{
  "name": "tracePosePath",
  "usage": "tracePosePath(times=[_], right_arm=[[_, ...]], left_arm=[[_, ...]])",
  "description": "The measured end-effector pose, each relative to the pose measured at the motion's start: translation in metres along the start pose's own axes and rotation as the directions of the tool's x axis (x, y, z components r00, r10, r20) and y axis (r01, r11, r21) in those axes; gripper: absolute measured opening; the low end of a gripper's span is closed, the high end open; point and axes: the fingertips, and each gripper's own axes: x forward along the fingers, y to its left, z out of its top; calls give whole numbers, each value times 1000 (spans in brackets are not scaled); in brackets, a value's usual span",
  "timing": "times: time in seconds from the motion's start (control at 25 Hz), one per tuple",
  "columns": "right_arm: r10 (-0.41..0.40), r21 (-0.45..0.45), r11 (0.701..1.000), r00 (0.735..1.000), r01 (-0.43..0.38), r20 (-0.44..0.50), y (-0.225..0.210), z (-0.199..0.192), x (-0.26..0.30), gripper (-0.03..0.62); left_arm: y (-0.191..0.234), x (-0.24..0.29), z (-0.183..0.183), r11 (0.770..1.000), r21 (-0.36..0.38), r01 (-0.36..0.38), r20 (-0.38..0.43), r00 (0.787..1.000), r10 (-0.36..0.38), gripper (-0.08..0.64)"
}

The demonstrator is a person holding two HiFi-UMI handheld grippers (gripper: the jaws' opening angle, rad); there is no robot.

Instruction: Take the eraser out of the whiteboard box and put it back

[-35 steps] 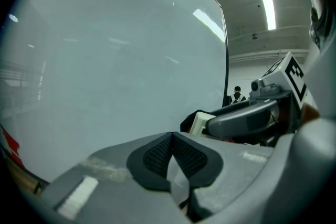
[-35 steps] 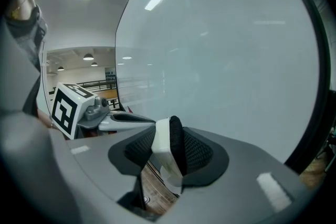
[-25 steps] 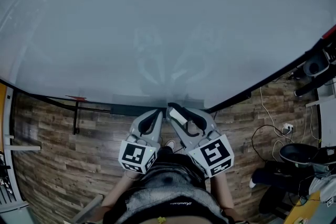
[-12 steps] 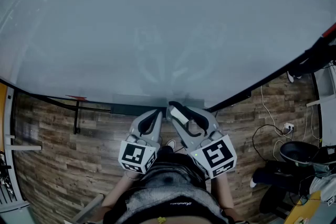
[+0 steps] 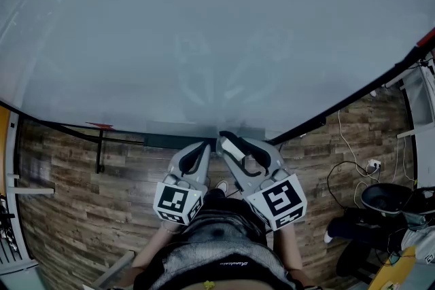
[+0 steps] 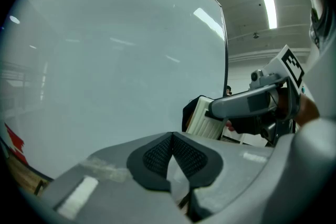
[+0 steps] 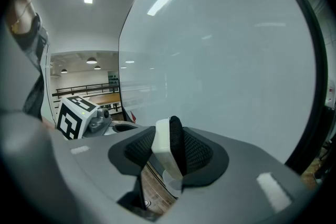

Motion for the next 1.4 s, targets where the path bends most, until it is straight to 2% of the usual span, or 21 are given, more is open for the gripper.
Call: tracePosePath(times=[0.44,1.4], right_arm=[[-1,-8,1000,1000,1,-11,-1,-5,6,164],[-3,18,1000,987,6,-161,-16,-77,46,166]], left_arm=[[1,-1,-1,1000,4,-2,-2,1000,2,0],[15,-12,-3,999,-1,-45,-15,999,45,0]])
